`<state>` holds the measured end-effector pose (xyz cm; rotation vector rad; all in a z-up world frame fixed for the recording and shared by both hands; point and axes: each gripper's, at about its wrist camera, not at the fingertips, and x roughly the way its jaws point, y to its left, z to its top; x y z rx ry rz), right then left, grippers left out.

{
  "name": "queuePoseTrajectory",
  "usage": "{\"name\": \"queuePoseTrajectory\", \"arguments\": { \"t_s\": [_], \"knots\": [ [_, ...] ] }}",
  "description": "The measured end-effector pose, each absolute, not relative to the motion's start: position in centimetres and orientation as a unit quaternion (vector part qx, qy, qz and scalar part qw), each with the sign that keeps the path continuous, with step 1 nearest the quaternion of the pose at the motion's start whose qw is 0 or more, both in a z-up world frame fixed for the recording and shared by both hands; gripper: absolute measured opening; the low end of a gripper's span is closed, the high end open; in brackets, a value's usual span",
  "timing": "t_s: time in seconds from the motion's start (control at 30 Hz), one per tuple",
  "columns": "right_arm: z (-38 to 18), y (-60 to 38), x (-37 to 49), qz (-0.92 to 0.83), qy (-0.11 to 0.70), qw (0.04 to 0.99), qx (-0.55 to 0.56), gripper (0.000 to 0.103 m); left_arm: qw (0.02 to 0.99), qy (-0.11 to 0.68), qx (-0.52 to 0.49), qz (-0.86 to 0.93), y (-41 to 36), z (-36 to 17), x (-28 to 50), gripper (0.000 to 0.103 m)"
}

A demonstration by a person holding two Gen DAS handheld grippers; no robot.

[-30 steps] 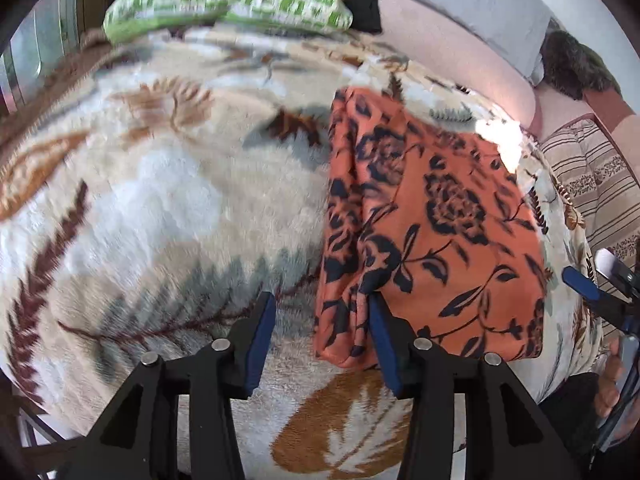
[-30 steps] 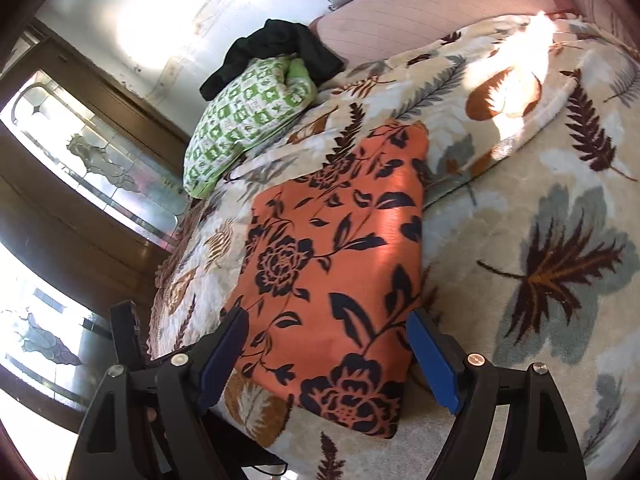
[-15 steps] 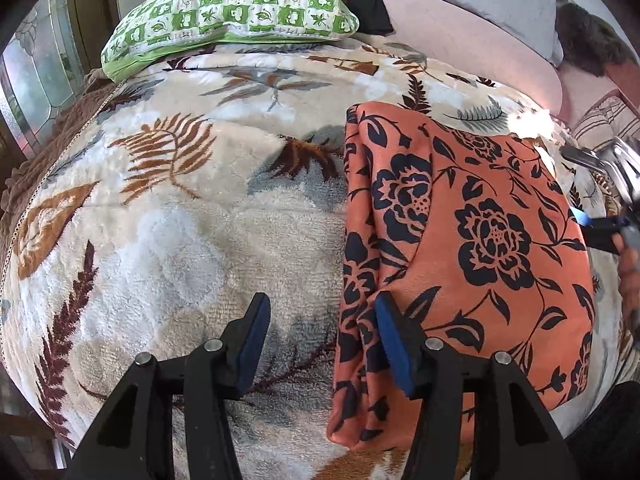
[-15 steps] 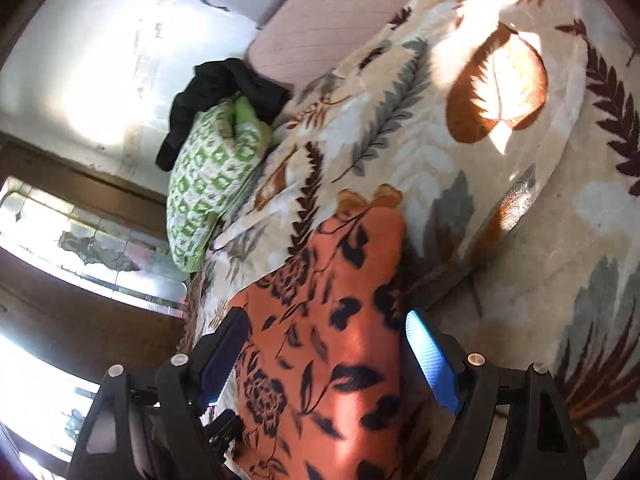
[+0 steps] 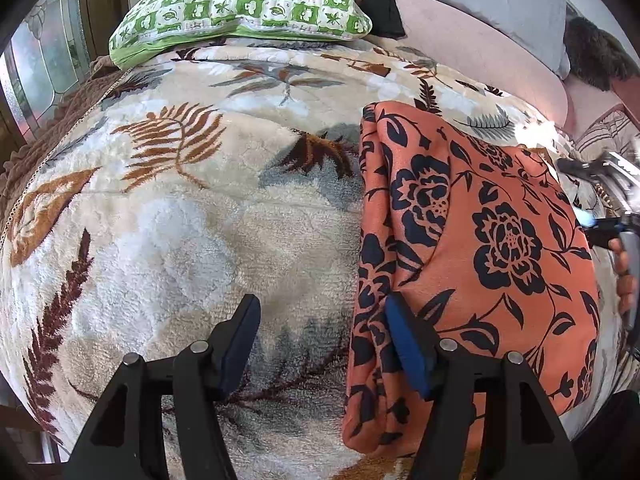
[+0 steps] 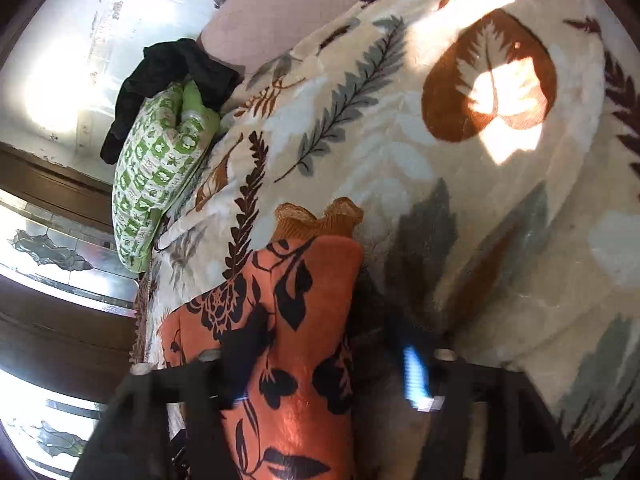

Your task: Fold small clothes

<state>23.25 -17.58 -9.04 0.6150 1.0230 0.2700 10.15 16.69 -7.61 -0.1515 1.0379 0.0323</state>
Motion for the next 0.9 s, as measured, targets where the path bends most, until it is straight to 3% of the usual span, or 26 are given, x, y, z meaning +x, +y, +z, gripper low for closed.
{"name": "queuePoseTrajectory", "arguments": {
  "t_s": [0.2, 0.37, 0.6, 0.77, 0.9],
  "knots": [
    [-3.6, -15.0, 18.4, 0.221, 0.437, 0.834, 0.255, 0.08, 0.868, 0.491, -0.078, 0.013, 16.8, -7.6, 10.0, 0.067],
    [-9.8, -13.9, 18.9, 0.196, 0.53, 0.778, 0.275, 0.081, 0.872, 0.479, -0.105, -0.003, 17.4, -7.2, 9.4, 0.067],
    [-4.5, -11.6, 16.1, 0.239, 0.472, 0.814, 0.24, 0.081, 0.885, 0.457, -0.09, -0.015, 17.4, -6.3, 8.1, 0.067],
    [-9.2, -10.4, 15.8, 0.215, 0.528, 0.79, 0.227, 0.084, 0.878, 0.467, -0.099, -0.023, 17.6, -6.9, 8.2, 0.067],
    [-6.1, -9.9, 15.2, 0.226, 0.504, 0.801, 0.233, 0.084, 0.879, 0.466, -0.097, -0.024, 17.6, -7.0, 8.0, 0.067]
  ]
}}
